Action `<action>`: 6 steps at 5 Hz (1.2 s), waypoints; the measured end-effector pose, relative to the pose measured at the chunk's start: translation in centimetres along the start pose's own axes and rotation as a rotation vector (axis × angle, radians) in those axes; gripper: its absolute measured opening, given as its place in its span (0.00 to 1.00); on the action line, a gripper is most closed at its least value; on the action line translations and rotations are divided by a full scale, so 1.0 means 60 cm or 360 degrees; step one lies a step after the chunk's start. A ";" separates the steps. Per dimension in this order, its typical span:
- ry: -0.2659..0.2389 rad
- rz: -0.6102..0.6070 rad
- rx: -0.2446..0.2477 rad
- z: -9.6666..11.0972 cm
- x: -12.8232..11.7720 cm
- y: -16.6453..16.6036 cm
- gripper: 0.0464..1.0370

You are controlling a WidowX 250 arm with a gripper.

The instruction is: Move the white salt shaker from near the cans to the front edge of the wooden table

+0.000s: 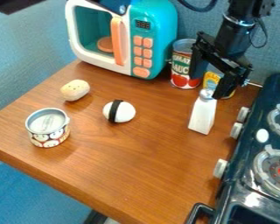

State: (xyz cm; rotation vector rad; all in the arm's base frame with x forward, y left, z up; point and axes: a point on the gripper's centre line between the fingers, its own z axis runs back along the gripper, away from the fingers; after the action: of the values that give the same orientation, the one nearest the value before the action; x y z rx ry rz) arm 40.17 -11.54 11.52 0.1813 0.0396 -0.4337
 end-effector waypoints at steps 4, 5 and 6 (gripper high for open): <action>-0.0083 0.0189 -0.0166 -0.038 0.020 -0.006 0.96; -0.0092 0.0195 -0.0177 -0.032 0.022 0.005 0.92; -0.0061 0.0198 -0.0183 -0.047 0.028 0.013 0.63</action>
State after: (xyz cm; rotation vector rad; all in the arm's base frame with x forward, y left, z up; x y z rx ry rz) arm 42.01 -10.99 8.73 0.0620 0.0154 -0.3097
